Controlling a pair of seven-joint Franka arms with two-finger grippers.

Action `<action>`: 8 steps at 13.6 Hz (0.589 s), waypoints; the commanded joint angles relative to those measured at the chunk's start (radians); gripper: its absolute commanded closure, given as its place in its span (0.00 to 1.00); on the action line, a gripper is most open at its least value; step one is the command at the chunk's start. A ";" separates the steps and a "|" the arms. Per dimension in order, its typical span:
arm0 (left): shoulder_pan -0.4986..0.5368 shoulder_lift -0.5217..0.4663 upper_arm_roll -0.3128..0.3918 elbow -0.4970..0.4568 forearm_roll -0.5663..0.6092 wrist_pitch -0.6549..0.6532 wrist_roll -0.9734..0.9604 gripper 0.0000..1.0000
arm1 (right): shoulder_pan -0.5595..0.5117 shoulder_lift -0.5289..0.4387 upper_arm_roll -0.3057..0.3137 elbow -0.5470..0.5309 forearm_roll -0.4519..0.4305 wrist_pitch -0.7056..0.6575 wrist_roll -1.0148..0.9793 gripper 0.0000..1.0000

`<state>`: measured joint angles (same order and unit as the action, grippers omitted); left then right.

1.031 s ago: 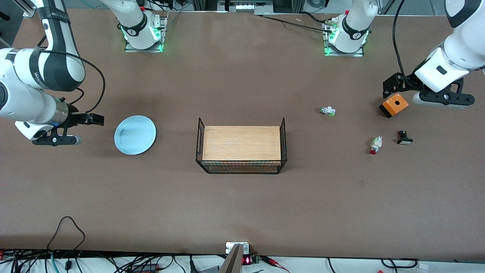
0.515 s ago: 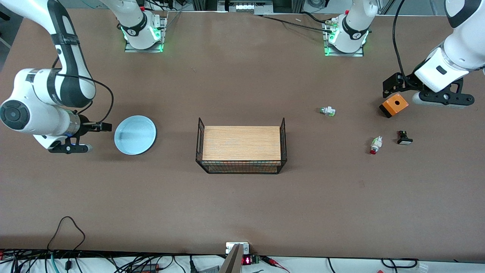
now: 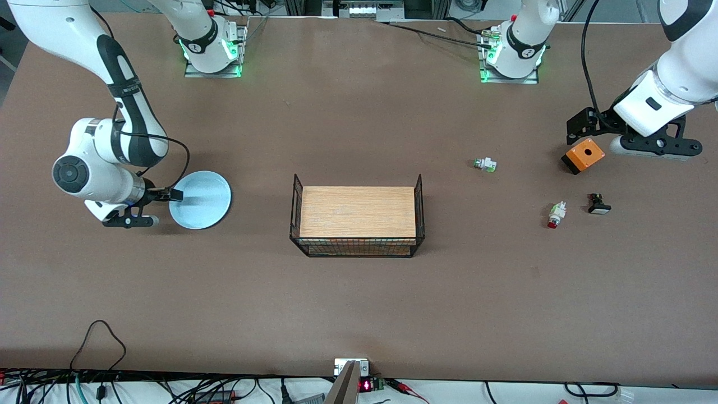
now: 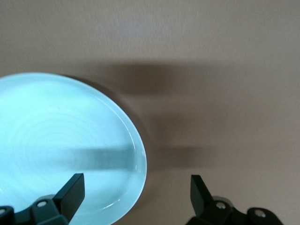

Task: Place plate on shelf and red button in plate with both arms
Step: 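Close the right gripper on the plate rim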

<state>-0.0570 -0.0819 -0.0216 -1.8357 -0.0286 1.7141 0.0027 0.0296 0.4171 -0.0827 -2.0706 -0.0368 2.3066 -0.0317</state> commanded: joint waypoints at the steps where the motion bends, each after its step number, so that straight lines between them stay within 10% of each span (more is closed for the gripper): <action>1: -0.004 0.016 0.002 0.030 -0.005 -0.024 -0.009 0.00 | -0.023 0.003 0.006 -0.023 0.011 0.052 -0.040 0.00; 8: -0.006 0.016 0.002 0.032 -0.005 -0.024 -0.010 0.00 | -0.031 0.028 0.008 -0.098 0.012 0.164 -0.054 0.05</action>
<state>-0.0570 -0.0815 -0.0216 -1.8357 -0.0286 1.7138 0.0027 0.0094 0.4555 -0.0828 -2.1205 -0.0368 2.4186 -0.0594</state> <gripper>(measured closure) 0.000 0.013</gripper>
